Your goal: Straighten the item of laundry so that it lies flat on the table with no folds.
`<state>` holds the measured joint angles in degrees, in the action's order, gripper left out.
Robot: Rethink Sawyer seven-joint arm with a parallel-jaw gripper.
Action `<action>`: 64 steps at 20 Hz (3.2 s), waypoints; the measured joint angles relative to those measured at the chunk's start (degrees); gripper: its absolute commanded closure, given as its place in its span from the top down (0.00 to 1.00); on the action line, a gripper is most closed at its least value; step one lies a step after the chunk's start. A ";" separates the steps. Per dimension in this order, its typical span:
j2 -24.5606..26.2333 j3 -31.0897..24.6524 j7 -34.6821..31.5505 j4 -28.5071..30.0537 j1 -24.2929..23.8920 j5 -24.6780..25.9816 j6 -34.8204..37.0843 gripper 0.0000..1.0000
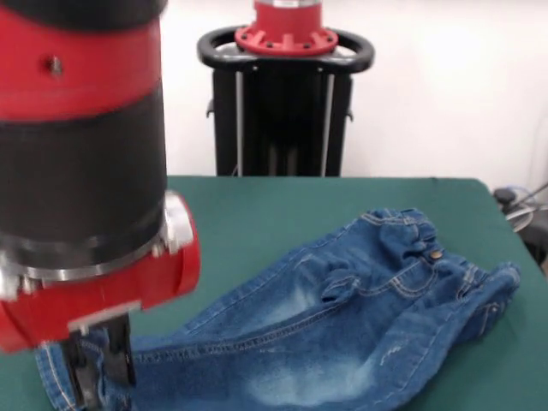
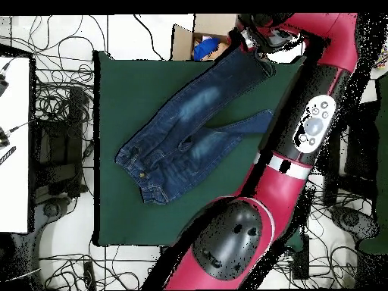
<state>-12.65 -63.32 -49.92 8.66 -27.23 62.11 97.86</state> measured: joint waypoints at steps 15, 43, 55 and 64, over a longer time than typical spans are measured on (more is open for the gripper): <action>8.25 -53.03 0.01 -1.71 -1.88 54.74 0.01 0.00; 10.19 -94.40 7.26 -1.86 -2.49 86.65 0.01 1.00; 9.97 -96.77 7.77 -1.65 -2.79 88.51 0.01 1.00; 9.51 -91.83 7.73 1.08 -2.52 79.80 2.71 1.00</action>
<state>-3.14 -155.15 -42.19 9.74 -29.75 141.91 100.57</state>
